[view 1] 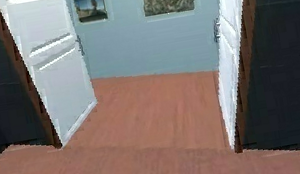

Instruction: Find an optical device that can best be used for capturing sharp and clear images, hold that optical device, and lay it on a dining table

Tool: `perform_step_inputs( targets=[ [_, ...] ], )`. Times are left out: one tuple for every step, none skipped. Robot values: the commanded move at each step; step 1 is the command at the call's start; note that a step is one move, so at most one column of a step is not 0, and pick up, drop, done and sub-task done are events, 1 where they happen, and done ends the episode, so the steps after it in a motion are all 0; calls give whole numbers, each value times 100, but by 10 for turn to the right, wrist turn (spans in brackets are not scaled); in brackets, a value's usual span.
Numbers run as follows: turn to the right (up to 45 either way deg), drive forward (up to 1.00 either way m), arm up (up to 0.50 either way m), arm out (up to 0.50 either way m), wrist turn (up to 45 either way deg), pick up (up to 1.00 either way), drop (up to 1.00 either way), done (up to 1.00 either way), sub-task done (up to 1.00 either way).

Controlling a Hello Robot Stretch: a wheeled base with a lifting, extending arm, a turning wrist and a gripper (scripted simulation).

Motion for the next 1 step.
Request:
perform_step_inputs(
  targets=[
    [-450,0,0,0,0,0,0,0,0]
  ],
)
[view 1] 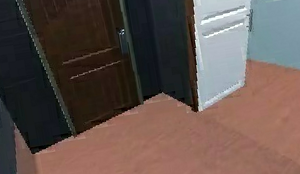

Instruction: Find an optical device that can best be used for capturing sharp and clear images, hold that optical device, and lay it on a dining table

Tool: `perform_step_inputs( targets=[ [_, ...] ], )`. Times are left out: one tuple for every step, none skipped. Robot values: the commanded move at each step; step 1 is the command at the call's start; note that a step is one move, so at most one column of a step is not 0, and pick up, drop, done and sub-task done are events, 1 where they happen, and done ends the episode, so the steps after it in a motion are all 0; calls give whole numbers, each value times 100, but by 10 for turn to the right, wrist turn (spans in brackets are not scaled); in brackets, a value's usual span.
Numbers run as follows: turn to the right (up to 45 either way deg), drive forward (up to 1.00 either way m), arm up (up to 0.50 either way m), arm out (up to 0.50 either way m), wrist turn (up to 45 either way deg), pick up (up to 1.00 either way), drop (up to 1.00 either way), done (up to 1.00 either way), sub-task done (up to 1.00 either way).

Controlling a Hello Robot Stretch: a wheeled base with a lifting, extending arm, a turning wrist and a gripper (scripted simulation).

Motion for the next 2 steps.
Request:
perform_step_inputs(
  targets=[
    [-450,0,0,0,0,0,0,0,0],
    [-150,0,0,0,0,0,0,0,0]
  ],
)
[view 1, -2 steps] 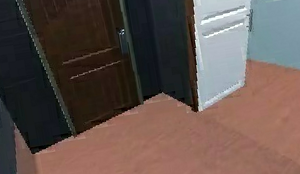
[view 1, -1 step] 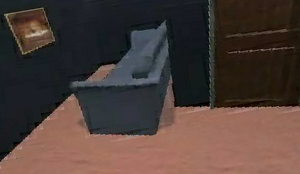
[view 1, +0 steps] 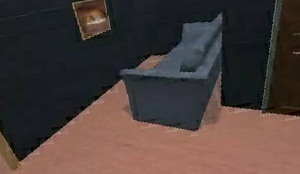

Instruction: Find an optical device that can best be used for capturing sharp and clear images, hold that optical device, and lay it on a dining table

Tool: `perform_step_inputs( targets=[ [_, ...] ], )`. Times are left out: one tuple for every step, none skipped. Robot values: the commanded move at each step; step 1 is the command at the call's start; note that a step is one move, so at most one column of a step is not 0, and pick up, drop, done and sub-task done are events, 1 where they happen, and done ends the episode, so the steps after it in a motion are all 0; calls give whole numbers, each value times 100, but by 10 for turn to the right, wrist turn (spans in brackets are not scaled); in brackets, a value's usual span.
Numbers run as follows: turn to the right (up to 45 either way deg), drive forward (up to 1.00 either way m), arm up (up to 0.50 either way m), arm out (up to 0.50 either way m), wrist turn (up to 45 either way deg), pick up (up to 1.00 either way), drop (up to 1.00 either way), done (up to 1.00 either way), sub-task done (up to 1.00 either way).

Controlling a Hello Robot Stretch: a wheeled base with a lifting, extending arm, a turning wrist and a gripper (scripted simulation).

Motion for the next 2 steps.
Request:
perform_step_inputs(
  targets=[
    [450,0,0,0,0,0,0,0,0],
    [450,0,0,0,0,0,0,0,0]
  ],
)
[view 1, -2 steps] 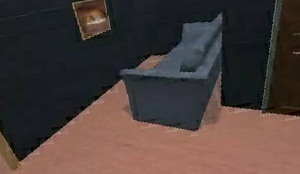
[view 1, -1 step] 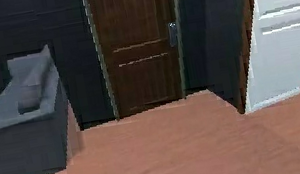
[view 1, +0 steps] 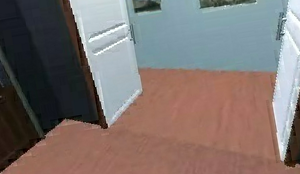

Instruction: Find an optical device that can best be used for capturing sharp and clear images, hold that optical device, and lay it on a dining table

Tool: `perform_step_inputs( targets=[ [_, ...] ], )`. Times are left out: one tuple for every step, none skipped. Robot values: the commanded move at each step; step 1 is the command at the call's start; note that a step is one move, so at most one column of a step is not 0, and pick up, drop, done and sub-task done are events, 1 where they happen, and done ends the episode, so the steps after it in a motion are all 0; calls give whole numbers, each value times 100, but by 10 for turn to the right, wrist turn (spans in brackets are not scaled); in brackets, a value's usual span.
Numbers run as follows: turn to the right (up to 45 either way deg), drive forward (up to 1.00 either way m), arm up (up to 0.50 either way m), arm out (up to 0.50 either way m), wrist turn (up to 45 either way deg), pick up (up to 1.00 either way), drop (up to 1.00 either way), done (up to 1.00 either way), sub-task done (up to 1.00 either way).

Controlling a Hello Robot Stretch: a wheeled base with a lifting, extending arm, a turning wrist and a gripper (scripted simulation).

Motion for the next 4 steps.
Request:
perform_step_inputs(
  targets=[
    [420,0,0,0,0,0,0,0,0],
    [0,0,0,48,0,0,0,0,0],
    [0,0,0,0,450,0,0,0,0],
    [0,0,0,0,450,0,0,0,0]
  ],
)
